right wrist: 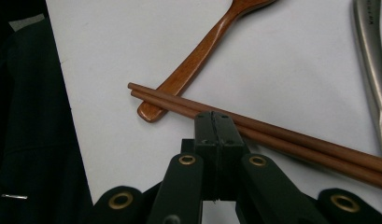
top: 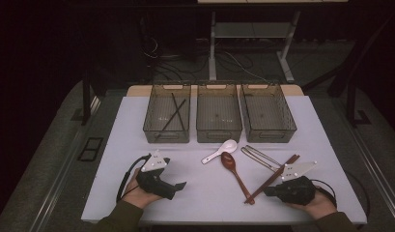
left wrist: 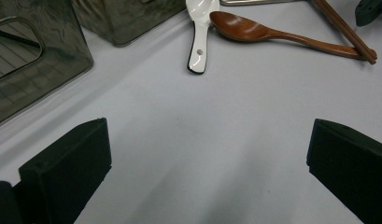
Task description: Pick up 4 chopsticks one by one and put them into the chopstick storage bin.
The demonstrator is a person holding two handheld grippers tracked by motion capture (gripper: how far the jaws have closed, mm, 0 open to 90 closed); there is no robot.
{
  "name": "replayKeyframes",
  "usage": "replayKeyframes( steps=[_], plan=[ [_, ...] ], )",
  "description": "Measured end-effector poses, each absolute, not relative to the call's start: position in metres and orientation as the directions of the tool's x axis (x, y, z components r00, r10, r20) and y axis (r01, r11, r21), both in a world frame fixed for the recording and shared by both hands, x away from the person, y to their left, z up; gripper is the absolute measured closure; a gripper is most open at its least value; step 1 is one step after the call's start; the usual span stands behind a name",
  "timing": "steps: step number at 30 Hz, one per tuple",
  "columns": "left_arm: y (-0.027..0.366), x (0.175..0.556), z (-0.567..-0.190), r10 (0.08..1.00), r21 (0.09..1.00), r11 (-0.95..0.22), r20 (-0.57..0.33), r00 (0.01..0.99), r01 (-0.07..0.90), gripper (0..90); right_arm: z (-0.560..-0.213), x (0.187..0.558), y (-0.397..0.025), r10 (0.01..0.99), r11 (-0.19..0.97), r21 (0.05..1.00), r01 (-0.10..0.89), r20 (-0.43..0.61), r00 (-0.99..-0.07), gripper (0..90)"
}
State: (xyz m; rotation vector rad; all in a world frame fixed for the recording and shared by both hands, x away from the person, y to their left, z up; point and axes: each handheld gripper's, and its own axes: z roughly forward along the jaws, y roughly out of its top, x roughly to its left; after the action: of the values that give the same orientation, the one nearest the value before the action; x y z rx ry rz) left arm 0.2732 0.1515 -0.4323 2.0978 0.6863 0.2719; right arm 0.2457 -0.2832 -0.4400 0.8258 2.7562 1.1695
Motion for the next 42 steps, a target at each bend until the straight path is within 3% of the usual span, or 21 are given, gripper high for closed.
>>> replayKeyframes(
  steps=[42],
  plan=[
    [0.150,0.273,-0.433,0.563,0.808,-0.454,-0.066,0.824,0.375,0.0,-0.444,0.269,-0.265,0.509,0.579,0.677,0.455,0.136,-0.850,89.6]
  ],
)
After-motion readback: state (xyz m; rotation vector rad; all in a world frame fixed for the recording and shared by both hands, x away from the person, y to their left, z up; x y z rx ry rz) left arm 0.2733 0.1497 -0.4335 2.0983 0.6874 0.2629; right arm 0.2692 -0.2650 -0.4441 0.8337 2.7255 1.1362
